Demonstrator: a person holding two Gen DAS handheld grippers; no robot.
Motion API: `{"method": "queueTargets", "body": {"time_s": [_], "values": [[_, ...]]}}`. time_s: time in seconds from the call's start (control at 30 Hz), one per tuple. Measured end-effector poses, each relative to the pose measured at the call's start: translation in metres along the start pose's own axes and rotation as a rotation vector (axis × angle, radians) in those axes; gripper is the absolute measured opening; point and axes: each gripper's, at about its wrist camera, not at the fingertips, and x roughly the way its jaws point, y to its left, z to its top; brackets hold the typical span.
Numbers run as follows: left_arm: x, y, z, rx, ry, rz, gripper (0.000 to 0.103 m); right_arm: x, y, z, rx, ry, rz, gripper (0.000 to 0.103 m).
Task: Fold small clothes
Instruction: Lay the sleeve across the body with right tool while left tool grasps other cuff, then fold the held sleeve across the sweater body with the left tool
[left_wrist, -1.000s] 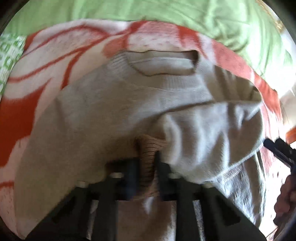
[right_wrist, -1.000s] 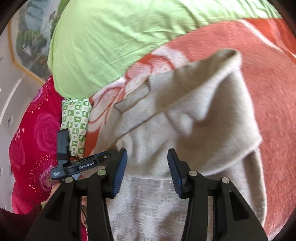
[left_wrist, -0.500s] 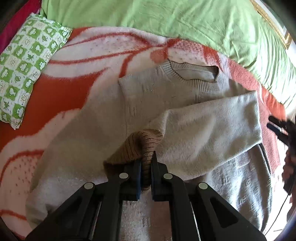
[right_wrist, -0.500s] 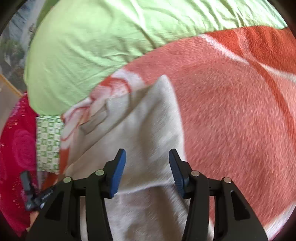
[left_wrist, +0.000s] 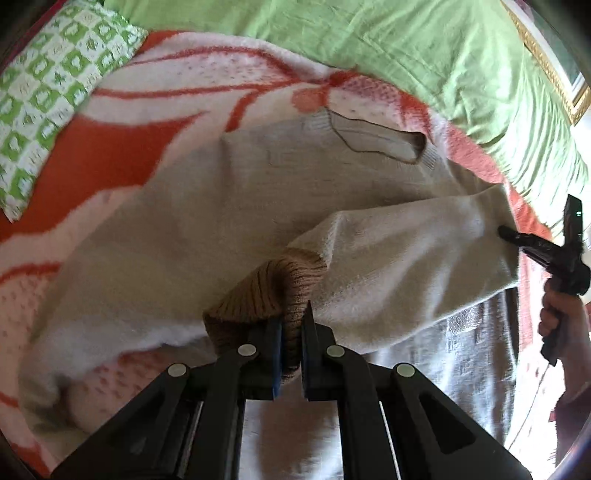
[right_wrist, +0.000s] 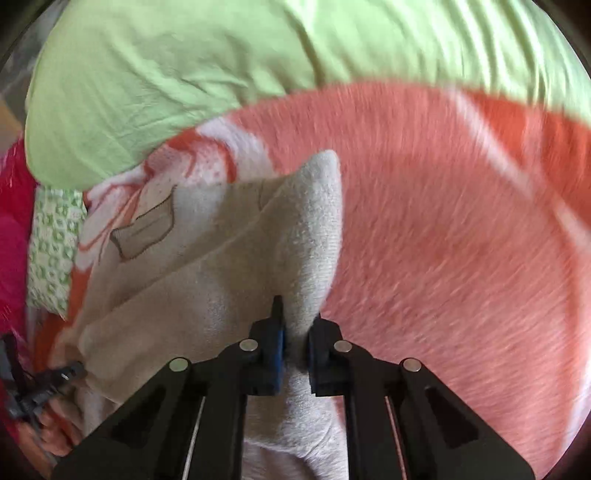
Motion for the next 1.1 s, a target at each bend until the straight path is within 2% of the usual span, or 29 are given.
{"method": "queueTargets", "body": {"time_s": [0.2, 0.23, 0.27, 0.33, 0.37, 0.43, 0.47, 0.53, 0.6, 0.63, 0.73, 0.8, 0.87, 0.97, 1.03, 1.1], "values": [[0.028, 0.019, -0.006, -0.015, 0.049, 0.058, 0.007, 0.036, -0.011, -0.005, -0.022, 0.065, -0.076, 0.012], [0.03, 0.022, -0.007, -0.022, 0.066, 0.05, 0.008, 0.036, -0.011, -0.007, -0.011, 0.058, -0.085, 0.015], [0.028, 0.024, -0.007, -0.037, 0.075, 0.035, 0.013, 0.033, -0.01, -0.008, 0.004, 0.051, -0.083, 0.019], [0.016, 0.026, -0.008, -0.063, 0.069, 0.019, 0.019, 0.022, -0.008, -0.01, 0.037, 0.033, -0.105, 0.038], [0.009, 0.028, -0.009, -0.071, 0.063, 0.018, 0.024, 0.012, -0.006, -0.011, 0.046, 0.011, -0.099, 0.041], [-0.011, 0.033, -0.016, -0.095, 0.042, 0.008, 0.027, -0.01, 0.0, -0.017, 0.071, -0.039, -0.046, 0.049], [-0.022, 0.036, -0.021, -0.106, 0.034, 0.007, 0.028, -0.02, 0.004, -0.021, 0.079, -0.056, -0.015, 0.05], [-0.043, 0.041, -0.032, -0.112, 0.022, 0.017, 0.036, -0.038, 0.014, -0.032, 0.089, -0.079, 0.073, 0.051], [-0.065, 0.051, -0.046, -0.118, 0.019, 0.059, 0.062, -0.051, 0.035, -0.048, 0.076, -0.085, 0.18, 0.051], [-0.077, 0.06, -0.055, -0.131, 0.014, 0.075, 0.066, -0.053, 0.045, -0.057, 0.057, -0.077, 0.217, 0.051], [-0.106, 0.089, -0.084, -0.18, 0.016, 0.123, 0.067, -0.052, 0.087, -0.09, -0.023, -0.033, 0.304, 0.051], [-0.122, 0.115, -0.106, -0.225, 0.022, 0.128, 0.068, -0.049, 0.106, -0.11, -0.044, 0.003, 0.335, 0.051], [-0.128, 0.139, -0.128, -0.283, 0.043, 0.11, 0.069, -0.042, 0.124, -0.122, -0.037, 0.035, 0.349, 0.051], [-0.11, 0.155, -0.151, -0.372, 0.096, 0.06, 0.066, -0.037, 0.138, -0.138, -0.037, 0.073, 0.359, 0.051], [-0.092, 0.157, -0.157, -0.392, 0.117, 0.012, 0.061, -0.035, 0.147, -0.141, -0.06, 0.086, 0.36, 0.051], [-0.072, 0.156, -0.157, -0.395, 0.143, -0.004, 0.042, -0.037, 0.155, -0.142, -0.077, 0.086, 0.363, 0.051]]}}
